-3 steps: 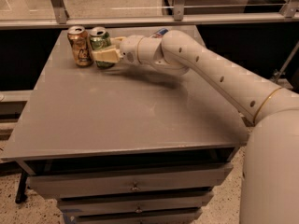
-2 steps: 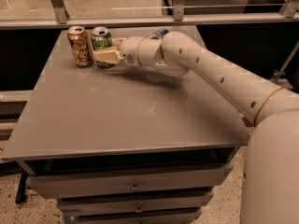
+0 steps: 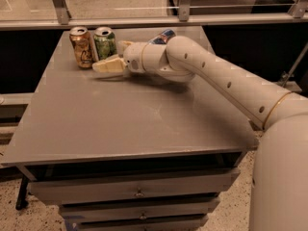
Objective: Move green can near orange can
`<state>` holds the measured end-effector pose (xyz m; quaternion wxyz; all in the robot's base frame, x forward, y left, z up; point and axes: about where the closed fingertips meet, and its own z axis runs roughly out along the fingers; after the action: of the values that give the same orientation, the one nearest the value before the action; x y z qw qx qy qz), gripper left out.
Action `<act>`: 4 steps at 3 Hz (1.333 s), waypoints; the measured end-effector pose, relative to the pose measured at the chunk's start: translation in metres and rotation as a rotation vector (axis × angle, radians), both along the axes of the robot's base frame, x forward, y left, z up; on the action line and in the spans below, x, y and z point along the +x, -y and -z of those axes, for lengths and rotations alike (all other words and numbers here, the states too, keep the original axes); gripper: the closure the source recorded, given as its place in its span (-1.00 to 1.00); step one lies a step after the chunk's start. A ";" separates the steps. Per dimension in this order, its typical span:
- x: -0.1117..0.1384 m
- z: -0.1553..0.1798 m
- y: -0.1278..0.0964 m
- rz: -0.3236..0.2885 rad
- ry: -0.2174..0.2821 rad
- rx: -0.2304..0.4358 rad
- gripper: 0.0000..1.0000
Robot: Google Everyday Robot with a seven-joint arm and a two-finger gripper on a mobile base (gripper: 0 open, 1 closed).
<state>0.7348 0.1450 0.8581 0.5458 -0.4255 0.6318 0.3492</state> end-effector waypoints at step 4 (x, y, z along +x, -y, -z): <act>-0.081 -0.032 0.191 0.151 0.149 0.043 -1.00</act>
Offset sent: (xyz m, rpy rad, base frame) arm -0.0664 -0.1441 0.0120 0.0579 -0.0946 -0.1121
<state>0.6543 -0.0455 0.8897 0.6252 -0.3895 0.6120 0.2878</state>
